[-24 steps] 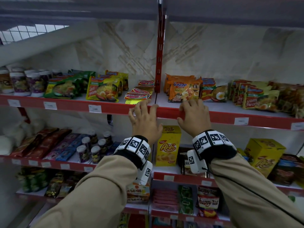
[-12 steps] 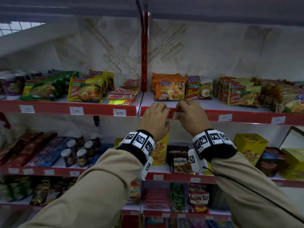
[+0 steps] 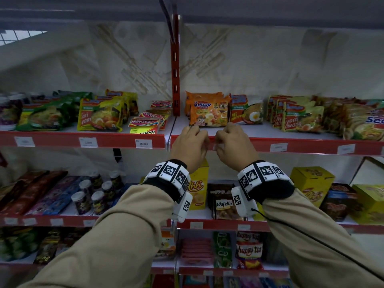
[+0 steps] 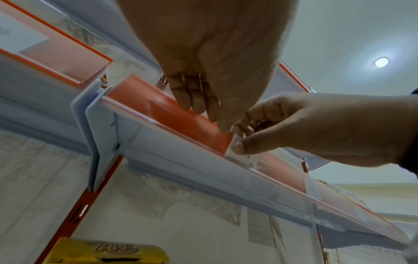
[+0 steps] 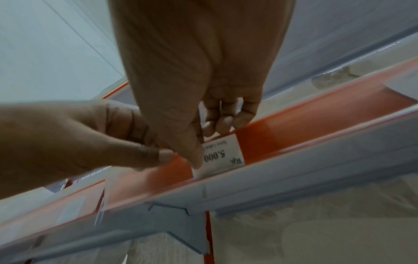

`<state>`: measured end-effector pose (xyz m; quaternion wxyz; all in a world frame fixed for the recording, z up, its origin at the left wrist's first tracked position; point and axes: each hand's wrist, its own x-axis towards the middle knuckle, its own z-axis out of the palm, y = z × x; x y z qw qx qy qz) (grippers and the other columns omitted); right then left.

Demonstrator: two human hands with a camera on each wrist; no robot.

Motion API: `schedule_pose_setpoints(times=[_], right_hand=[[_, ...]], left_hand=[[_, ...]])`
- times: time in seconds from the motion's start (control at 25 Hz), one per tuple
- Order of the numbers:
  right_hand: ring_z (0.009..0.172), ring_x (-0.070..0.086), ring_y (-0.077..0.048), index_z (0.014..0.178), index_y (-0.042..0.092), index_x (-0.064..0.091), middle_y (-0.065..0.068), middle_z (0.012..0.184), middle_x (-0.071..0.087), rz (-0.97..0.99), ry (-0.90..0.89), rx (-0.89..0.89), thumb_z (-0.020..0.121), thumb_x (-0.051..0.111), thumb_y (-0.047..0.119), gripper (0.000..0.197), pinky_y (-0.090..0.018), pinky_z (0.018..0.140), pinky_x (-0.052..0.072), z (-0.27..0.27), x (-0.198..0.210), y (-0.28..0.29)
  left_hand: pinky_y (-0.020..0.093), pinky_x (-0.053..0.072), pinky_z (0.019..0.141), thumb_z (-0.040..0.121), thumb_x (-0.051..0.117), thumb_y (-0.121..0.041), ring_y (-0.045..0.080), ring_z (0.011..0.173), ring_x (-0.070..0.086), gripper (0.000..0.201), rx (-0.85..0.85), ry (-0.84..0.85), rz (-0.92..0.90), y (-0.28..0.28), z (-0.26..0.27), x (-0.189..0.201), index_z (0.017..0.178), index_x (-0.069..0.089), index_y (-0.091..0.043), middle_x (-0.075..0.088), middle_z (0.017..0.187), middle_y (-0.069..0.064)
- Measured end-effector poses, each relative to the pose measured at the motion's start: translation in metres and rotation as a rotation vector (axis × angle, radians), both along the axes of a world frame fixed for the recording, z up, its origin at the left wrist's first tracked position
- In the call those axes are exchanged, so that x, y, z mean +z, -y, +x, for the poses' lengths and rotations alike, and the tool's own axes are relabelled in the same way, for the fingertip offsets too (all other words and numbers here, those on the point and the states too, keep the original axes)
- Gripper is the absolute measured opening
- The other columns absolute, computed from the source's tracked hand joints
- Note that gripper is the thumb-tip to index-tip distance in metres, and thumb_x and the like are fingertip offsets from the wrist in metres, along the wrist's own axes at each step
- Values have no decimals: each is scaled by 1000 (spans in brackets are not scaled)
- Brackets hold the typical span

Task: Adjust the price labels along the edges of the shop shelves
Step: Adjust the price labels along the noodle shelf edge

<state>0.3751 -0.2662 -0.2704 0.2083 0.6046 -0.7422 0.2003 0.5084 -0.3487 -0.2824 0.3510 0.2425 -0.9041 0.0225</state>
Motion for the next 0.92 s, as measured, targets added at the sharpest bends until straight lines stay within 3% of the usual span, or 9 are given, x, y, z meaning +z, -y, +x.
schedule_pose_setpoints(times=[0.08, 0.2, 0.28, 0.44, 0.52, 0.68, 0.84, 0.92], right_hand=[[95, 50, -26, 91, 14, 62, -7, 97, 56, -39, 148, 78, 84, 62, 14, 7, -37, 78, 44, -2, 8, -1], [71, 58, -10, 80, 20, 60, 8, 75, 62, -153, 426, 157, 81, 62, 2, 19, -30, 68, 48, -11, 17, -6], [66, 58, -5, 85, 19, 58, 11, 75, 60, -275, 579, 186, 82, 65, 1, 20, -26, 64, 47, -15, 17, -8], [67, 56, -9, 95, 20, 60, 10, 79, 57, -425, 813, 207, 80, 71, 4, 24, -26, 66, 49, -15, 8, -9], [68, 53, -8, 94, 21, 61, 10, 79, 55, -442, 852, 224, 79, 73, 6, 24, -23, 66, 47, -11, 5, -8], [76, 64, -15, 92, 18, 65, -1, 86, 68, -357, 860, 284, 81, 73, 16, 14, -26, 68, 52, -3, 2, -8], [80, 63, -12, 91, 18, 66, 2, 83, 67, -324, 614, 256, 89, 61, 15, 6, -26, 71, 50, -4, 5, -11], [88, 61, -14, 91, 21, 65, 5, 86, 66, -297, 511, 207, 90, 58, 15, 9, -33, 79, 50, -10, 9, -12]], left_hand=[[28, 29, 71, 89, 56, -18, 25, 100, 43, 10, -11, -19, 39, 3, 0, 0, 97, 60, -13, 53, 101, 6], [29, 31, 74, 96, 49, -27, 24, 99, 42, 19, 5, -32, 54, 5, -2, 0, 99, 59, -12, 53, 100, 5], [28, 29, 74, 100, 42, -32, 24, 97, 43, 27, 9, -63, 57, 4, -3, -3, 100, 59, -11, 54, 99, 6], [30, 32, 78, 99, 38, -43, 23, 101, 45, 36, 6, -142, 144, -1, -4, -3, 112, 58, -16, 58, 103, 3], [33, 35, 78, 97, 40, -48, 24, 100, 45, 38, 9, -144, 171, -2, -7, -1, 116, 57, -20, 59, 101, 2], [32, 33, 76, 96, 48, -43, 26, 99, 43, 31, 0, -163, 182, 1, -9, -1, 112, 59, -20, 57, 103, 3], [27, 28, 73, 94, 54, -36, 23, 96, 43, 21, -6, -174, 163, 4, -7, -2, 100, 61, -17, 55, 97, 2], [26, 29, 74, 92, 57, -36, 20, 97, 43, 19, -5, -159, 154, 4, -5, -2, 101, 60, -19, 55, 99, -1]])
